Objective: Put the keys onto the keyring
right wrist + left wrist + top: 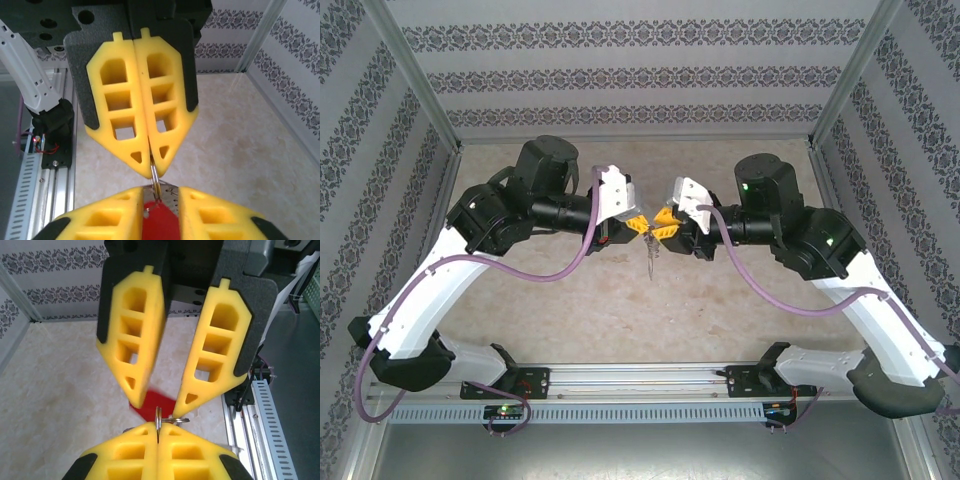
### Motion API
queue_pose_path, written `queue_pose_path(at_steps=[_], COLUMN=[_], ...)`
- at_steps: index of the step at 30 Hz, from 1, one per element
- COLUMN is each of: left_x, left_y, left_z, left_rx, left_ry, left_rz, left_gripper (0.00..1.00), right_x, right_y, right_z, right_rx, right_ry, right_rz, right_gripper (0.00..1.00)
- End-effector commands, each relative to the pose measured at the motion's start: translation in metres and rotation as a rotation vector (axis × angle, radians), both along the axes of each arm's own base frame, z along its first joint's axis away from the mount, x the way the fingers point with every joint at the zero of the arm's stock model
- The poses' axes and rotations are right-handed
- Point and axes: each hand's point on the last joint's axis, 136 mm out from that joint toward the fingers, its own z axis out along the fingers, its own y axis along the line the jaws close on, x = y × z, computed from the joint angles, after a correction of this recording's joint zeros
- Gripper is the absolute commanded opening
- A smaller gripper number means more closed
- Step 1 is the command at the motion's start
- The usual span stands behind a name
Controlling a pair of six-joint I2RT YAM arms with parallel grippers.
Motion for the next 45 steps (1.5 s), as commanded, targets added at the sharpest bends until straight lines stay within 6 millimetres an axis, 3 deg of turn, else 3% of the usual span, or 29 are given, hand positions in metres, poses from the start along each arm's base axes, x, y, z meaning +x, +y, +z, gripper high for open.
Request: queue_pose_path(at_steps=[1,14,24,28,33,45], left_x=[-0.011,-0.013,-0.012,-0.011,-0.009,-0.007], left_y=[-0.002,-0.001,-0.001,0.003,0.006,0.007], left_z=[0.025,0.052,0.057,0.062,0.068,0.077], left_rx=[-0.109,-0.251,-0.310,-0.342,-0.373,-0.419], left_ry=[-0.022,0.023,0.049,0.057,0.065,0.081], left_rz=[-0.039,-0.078,-0.081,-0.075,-0.070,-0.085], left_gripper=[0.00,0.00,0.00,0.00,0.00,0.00], right_x=[-0.005,-0.012,-0.014,-0.013,-0.013,-0.019], right_y=[0.001,0.003,0.007,0.005,-0.001,-0.008], right_z=[0.012,0.011,0.019,0.020,0.023,0.031], right_rx=[0.056,0.112,0.151,0.151,0.175,0.232], right_ry=[-0.011,0.035,0.016,0.012,0.003,-0.007], right_rz=[0.001,0.041,0.068,0.058,0.028,0.008], right_gripper=[0.30,0.15,0.07,0.11,0.25,0.33])
